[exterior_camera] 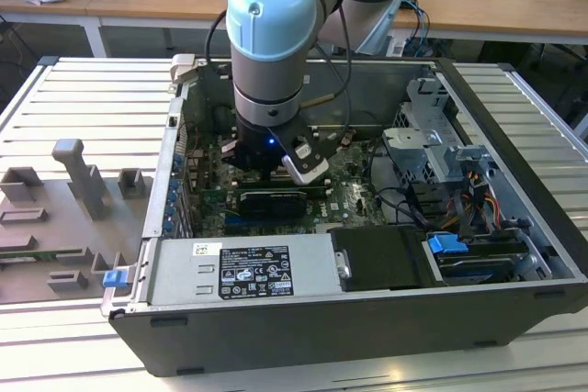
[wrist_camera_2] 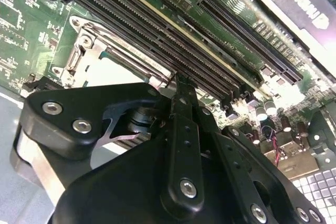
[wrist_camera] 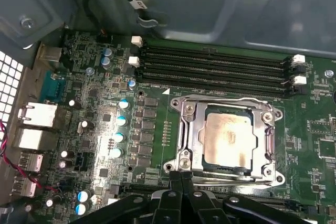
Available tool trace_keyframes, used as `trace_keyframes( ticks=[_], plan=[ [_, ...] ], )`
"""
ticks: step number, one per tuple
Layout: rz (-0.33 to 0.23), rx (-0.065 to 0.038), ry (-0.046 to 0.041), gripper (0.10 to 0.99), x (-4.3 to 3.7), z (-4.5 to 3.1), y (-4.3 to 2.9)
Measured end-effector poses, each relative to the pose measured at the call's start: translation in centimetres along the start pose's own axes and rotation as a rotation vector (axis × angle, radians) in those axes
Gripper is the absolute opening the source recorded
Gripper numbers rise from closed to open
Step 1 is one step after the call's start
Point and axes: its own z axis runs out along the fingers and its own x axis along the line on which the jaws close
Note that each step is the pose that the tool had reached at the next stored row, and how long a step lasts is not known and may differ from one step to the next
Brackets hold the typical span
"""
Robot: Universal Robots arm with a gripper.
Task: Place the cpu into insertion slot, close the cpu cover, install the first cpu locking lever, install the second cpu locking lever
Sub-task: 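Install the second cpu locking lever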
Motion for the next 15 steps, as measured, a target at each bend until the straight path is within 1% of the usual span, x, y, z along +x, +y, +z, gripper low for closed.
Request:
trace_keyframes(
  ticks=[2, 4, 6, 7, 9, 15],
  plan=[
    [-0.005, -0.010, 0.0005, 0.106, 0.06, 0.14, -0.06],
    [-0.010, -0.028, -0.0004, 0.106, 0.20, 0.26, -0.15],
    [-0.013, -0.038, -0.0007, 0.106, 0.32, 0.36, -0.25],
    [-0.014, -0.042, -0.0008, 0.106, 0.35, 0.50, -0.30],
    [-0.016, -0.046, -0.0008, 0.106, 0.37, 0.57, -0.32],
    [-0.022, -0.062, -0.0009, 0.106, 0.42, 0.88, -0.40]
  ],
)
